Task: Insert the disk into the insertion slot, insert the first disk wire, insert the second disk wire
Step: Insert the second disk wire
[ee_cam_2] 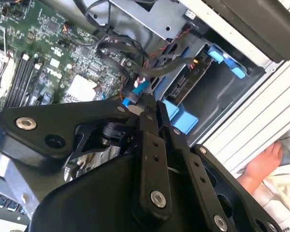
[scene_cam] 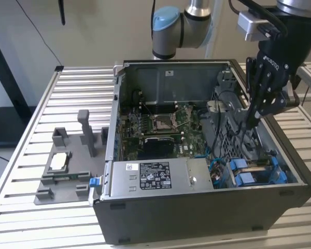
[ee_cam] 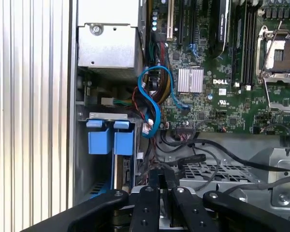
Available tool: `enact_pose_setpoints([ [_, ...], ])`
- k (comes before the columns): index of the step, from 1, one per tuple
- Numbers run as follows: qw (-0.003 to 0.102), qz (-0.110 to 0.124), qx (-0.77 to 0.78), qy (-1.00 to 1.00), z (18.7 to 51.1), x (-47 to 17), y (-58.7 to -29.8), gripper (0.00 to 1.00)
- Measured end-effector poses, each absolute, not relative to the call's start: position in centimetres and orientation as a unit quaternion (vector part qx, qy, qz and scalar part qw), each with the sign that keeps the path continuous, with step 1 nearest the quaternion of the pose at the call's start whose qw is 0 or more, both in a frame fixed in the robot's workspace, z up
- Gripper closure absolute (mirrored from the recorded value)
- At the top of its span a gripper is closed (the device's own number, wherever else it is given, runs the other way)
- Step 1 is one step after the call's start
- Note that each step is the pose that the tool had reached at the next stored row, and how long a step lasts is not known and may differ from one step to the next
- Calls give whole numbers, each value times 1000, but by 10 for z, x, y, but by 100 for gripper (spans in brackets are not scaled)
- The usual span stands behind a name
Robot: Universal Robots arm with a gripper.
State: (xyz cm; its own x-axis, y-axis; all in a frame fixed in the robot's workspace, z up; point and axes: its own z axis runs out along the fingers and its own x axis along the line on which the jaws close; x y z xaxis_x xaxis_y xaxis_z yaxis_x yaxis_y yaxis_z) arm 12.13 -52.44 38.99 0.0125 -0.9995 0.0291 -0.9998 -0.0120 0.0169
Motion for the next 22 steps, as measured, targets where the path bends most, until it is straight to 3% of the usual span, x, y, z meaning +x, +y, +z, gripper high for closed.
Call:
enact_pose_setpoints([
  [18, 13, 4, 711, -703, 390, 119, -548, 84],
  [22, -4, -1, 711, -703, 389, 119, -549, 84],
])
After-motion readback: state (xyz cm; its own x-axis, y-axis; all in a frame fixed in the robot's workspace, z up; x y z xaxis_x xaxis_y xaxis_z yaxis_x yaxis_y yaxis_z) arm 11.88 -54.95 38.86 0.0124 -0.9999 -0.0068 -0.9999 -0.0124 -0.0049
